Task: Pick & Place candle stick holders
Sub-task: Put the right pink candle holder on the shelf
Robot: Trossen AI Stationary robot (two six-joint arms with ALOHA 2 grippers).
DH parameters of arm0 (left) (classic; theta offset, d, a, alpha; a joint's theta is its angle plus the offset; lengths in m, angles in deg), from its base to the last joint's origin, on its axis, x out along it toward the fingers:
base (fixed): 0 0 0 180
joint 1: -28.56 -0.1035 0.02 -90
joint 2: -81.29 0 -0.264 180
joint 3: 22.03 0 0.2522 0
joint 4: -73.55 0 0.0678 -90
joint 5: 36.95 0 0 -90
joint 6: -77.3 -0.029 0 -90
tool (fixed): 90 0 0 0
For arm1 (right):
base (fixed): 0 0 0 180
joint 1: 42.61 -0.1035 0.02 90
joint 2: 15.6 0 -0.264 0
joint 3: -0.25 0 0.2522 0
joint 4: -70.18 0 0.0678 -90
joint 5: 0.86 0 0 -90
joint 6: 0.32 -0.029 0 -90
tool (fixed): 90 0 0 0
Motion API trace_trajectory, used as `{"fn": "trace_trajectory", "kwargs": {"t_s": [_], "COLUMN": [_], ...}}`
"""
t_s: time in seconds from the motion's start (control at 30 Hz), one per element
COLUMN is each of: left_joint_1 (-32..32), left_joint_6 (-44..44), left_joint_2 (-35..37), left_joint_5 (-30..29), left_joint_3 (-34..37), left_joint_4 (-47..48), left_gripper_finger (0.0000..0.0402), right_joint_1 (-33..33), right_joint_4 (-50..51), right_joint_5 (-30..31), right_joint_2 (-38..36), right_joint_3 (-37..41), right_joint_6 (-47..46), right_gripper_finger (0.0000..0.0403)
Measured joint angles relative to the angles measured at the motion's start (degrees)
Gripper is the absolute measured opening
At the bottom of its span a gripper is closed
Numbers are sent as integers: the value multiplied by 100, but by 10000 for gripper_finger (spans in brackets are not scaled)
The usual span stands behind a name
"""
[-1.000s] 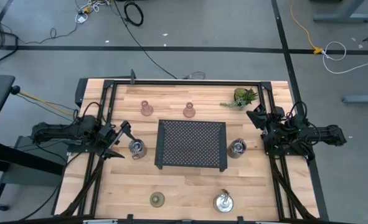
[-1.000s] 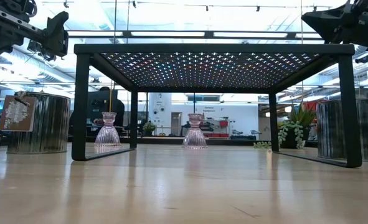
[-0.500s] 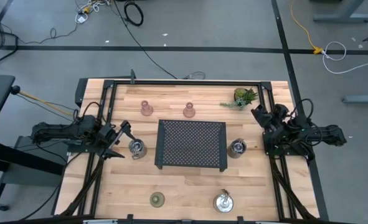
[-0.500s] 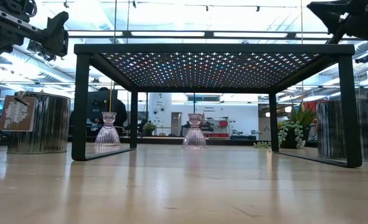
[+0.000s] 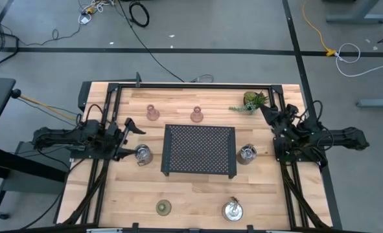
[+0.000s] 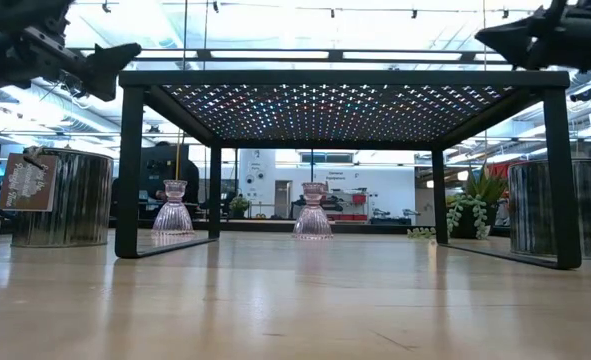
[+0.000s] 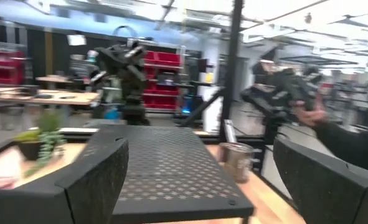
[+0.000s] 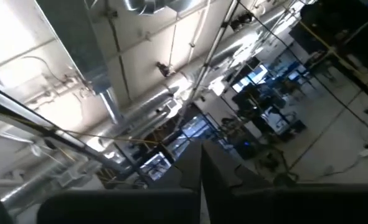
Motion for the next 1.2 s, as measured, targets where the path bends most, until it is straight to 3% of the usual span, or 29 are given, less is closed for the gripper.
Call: {"fn": "trace_trajectory", "kwargs": {"t_s": [0.2,0.37,0.57,0.97,1.2], "left_joint_1": [0,0,0,0,0], "left_joint_6": [-193,-323,-282,-278,-275], "left_joint_2": [0,0,0,0,0], "left_joint_5": [-583,-650,-650,-649,-648], "left_joint_3": [-1,-1,0,0,1], "left_joint_4": [0,-40,-45,-48,-48], "left_gripper_finger": [399,399,399,399,399], "right_joint_1": [229,288,290,279,277], "right_joint_4": [93,141,-341,-469,-345], "right_joint_5": [76,253,412,157,-684], "right_joint_2": [1550,2839,3861,4261,4261], "right_joint_3": [-932,-1361,-1493,-1491,-1491], "right_joint_6": [462,906,961,354,531], "right_gripper_finger": [13,13,13,13,13]}}
